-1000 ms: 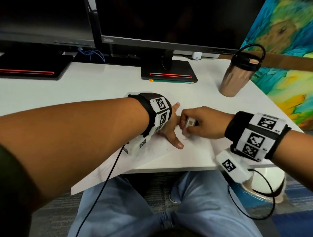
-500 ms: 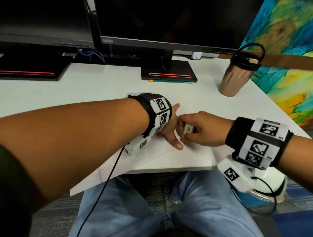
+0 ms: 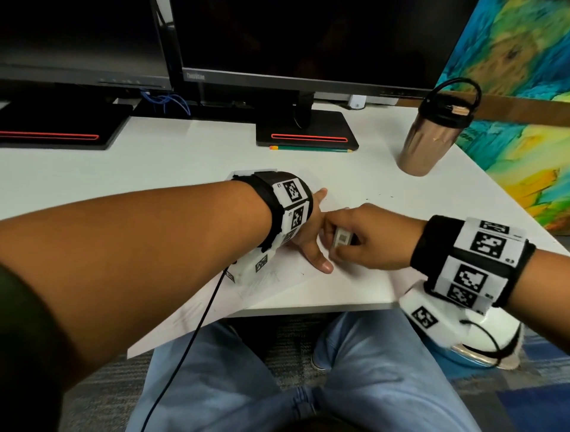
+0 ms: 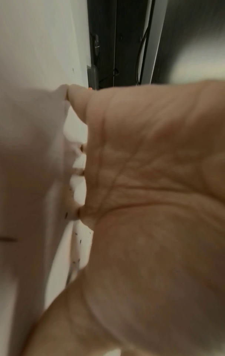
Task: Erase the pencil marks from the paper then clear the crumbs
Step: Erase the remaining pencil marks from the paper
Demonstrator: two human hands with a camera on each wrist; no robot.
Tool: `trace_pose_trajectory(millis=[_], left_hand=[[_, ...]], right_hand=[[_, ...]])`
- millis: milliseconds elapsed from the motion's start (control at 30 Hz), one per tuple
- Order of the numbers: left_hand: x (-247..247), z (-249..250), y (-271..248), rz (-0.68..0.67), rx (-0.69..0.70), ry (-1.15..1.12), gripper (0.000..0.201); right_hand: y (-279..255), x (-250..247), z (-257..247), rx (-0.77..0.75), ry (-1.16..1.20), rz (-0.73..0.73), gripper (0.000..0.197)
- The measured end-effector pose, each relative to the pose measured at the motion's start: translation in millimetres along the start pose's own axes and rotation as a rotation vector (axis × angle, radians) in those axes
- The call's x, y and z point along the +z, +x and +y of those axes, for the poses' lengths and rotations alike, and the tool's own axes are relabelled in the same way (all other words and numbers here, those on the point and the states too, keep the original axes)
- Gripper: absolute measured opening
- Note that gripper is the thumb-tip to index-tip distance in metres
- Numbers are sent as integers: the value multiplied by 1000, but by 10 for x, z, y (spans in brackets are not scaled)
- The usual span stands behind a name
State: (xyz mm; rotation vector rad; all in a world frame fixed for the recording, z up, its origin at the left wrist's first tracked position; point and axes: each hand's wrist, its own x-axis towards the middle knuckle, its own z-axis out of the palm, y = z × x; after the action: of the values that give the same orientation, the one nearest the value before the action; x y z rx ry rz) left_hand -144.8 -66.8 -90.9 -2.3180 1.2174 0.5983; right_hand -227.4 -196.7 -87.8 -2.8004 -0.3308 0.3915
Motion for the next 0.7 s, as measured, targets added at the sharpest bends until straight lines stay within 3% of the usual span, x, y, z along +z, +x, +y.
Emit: trace_pose_trajectory(millis=[133,267,400,533,700], left_hand=[[27,7,24,15,-10,-17,110],[12,2,12,-2,-4,3,103],[36,7,17,30,3,-42,111],[29,-9,29,0,-1,-23,109],[39,10,8,27,4,-49,114]], right_hand=[[11,-100,89,82,17,41,9],[-1,-13,24,15,-11,3,10],[-25,-103,110,91,5,56,10],[-58,-10,16,17,11,-8,12],[-69,-105,139,85,-24,51,11]])
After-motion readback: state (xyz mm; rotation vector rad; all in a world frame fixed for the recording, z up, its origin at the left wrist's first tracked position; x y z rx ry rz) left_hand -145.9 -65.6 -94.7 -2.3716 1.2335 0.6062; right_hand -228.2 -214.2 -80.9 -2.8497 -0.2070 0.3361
